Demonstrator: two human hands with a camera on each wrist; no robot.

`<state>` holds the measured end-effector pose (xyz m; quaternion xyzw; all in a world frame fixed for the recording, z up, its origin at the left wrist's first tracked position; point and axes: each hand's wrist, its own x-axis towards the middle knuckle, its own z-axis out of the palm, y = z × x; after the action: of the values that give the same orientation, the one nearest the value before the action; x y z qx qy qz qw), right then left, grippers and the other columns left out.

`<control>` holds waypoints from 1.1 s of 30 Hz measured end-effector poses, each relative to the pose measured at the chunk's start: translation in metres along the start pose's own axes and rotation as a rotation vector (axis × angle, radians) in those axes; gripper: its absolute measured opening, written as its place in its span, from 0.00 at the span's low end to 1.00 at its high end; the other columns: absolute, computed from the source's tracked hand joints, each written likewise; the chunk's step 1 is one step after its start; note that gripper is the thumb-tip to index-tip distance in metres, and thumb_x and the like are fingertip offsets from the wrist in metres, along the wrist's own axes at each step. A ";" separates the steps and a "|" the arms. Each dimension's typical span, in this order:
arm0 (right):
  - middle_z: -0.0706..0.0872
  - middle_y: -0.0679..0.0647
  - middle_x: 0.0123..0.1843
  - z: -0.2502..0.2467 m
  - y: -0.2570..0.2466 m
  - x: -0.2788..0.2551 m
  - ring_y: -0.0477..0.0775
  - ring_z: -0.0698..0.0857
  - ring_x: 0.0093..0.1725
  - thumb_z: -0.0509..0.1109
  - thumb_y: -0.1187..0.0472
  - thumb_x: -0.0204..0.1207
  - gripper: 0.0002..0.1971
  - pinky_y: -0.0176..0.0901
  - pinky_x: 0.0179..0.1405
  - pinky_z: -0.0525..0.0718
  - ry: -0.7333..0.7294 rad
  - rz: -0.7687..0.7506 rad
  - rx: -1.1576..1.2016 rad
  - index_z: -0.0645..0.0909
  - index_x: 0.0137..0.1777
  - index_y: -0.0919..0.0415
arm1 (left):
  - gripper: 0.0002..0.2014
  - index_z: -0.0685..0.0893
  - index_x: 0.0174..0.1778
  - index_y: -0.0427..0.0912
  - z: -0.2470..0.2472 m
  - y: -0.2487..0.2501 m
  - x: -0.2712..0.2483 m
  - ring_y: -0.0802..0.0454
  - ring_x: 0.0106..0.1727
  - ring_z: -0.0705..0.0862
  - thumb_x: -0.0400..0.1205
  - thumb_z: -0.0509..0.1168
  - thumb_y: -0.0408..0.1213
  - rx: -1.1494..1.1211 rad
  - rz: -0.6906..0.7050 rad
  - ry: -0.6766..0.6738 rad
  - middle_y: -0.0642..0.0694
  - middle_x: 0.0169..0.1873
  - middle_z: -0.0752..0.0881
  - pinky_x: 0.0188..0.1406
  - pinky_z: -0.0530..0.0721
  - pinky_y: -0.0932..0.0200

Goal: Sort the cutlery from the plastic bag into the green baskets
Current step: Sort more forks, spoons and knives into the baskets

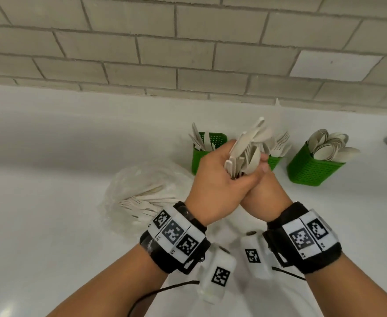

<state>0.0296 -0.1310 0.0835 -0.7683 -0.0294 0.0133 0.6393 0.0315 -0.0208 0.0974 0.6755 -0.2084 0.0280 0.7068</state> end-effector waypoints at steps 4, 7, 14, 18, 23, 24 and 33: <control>0.80 0.48 0.47 -0.042 0.046 -0.016 0.38 0.85 0.50 0.66 0.76 0.79 0.11 0.15 0.44 0.73 0.046 0.021 -0.309 0.80 0.61 0.73 | 0.14 0.87 0.56 0.36 0.056 -0.045 -0.008 0.52 0.53 0.89 0.75 0.77 0.31 -0.033 -0.175 -0.053 0.44 0.50 0.91 0.59 0.86 0.55; 0.83 0.52 0.55 -0.065 0.074 -0.030 0.50 0.83 0.55 0.71 0.65 0.77 0.17 0.28 0.50 0.81 0.018 0.134 -0.495 0.80 0.65 0.67 | 0.21 0.85 0.58 0.43 0.081 -0.084 -0.018 0.52 0.55 0.88 0.72 0.78 0.47 0.076 -0.297 -0.116 0.47 0.52 0.90 0.60 0.85 0.46; 0.86 0.46 0.41 -0.087 0.080 -0.048 0.45 0.84 0.41 0.80 0.68 0.65 0.15 0.33 0.41 0.78 0.040 0.082 -0.454 0.86 0.52 0.58 | 0.15 0.85 0.64 0.34 0.096 -0.100 -0.026 0.55 0.61 0.87 0.81 0.71 0.33 0.001 -0.356 -0.089 0.43 0.59 0.89 0.59 0.82 0.64; 0.82 0.47 0.35 -0.098 0.088 -0.051 0.45 0.79 0.32 0.86 0.59 0.59 0.19 0.43 0.37 0.80 -0.076 0.133 -0.422 0.81 0.45 0.55 | 0.10 0.88 0.58 0.33 0.094 -0.090 -0.021 0.47 0.53 0.89 0.84 0.66 0.30 -0.075 -0.432 -0.003 0.36 0.53 0.91 0.56 0.86 0.52; 0.85 0.59 0.39 -0.117 0.066 -0.052 0.48 0.84 0.33 0.79 0.64 0.70 0.10 0.41 0.29 0.86 -0.001 0.157 0.098 0.85 0.49 0.66 | 0.08 0.86 0.51 0.30 0.085 -0.058 -0.003 0.42 0.48 0.90 0.86 0.63 0.29 -0.291 -0.474 0.021 0.35 0.45 0.91 0.55 0.89 0.42; 0.85 0.59 0.37 -0.122 0.060 -0.051 0.50 0.84 0.32 0.77 0.63 0.72 0.07 0.42 0.28 0.86 0.022 0.143 0.127 0.86 0.46 0.67 | 0.08 0.86 0.49 0.31 0.084 -0.053 0.000 0.42 0.46 0.91 0.86 0.62 0.29 -0.345 -0.483 0.016 0.35 0.43 0.91 0.53 0.89 0.45; 0.90 0.66 0.46 -0.132 0.053 -0.056 0.52 0.89 0.38 0.75 0.61 0.75 0.11 0.45 0.36 0.86 -0.102 0.117 0.034 0.86 0.53 0.67 | 0.07 0.82 0.55 0.33 0.077 -0.031 0.013 0.42 0.50 0.91 0.85 0.61 0.27 -0.567 -0.478 0.013 0.36 0.47 0.91 0.52 0.90 0.50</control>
<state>-0.0172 -0.2732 0.0544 -0.7561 -0.0165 0.0902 0.6480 0.0335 -0.1014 0.0725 0.4822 -0.0394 -0.1925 0.8538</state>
